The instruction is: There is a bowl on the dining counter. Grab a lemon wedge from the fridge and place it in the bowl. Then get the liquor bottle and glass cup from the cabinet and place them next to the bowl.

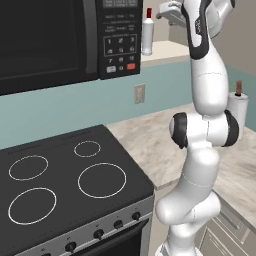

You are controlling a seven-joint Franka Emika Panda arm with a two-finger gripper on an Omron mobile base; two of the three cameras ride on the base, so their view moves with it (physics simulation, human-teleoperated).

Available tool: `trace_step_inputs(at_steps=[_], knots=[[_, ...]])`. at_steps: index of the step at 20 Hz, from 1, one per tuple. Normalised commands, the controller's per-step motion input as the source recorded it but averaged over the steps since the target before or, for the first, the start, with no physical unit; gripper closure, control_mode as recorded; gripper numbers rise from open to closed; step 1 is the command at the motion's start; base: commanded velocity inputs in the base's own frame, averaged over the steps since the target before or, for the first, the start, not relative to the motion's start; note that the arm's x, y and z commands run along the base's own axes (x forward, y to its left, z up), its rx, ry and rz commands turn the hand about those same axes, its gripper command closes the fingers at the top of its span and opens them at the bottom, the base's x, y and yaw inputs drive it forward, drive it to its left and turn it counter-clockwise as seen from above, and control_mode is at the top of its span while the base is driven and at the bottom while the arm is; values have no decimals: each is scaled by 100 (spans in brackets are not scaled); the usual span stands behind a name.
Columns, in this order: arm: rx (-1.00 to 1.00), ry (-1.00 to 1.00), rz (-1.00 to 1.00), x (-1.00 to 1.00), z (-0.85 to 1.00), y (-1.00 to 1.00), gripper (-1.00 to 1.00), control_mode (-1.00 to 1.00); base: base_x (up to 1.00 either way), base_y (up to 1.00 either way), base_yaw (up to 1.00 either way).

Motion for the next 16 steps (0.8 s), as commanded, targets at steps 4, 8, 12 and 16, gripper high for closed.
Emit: trace_step_inputs(at_steps=[4, 8, 12, 16], knots=[[0, -15, 0, 0, -14, 0, -100, -100, 0, 0, 0], [0, -15, 0, 0, -24, 4, -100, -100, 0, 0, 0], [0, -13, 0, 0, -27, 9, -100, -100, 0, 0, 0], [0, -8, 0, 0, -12, 5, -100, -100, 0, 0, 0]])
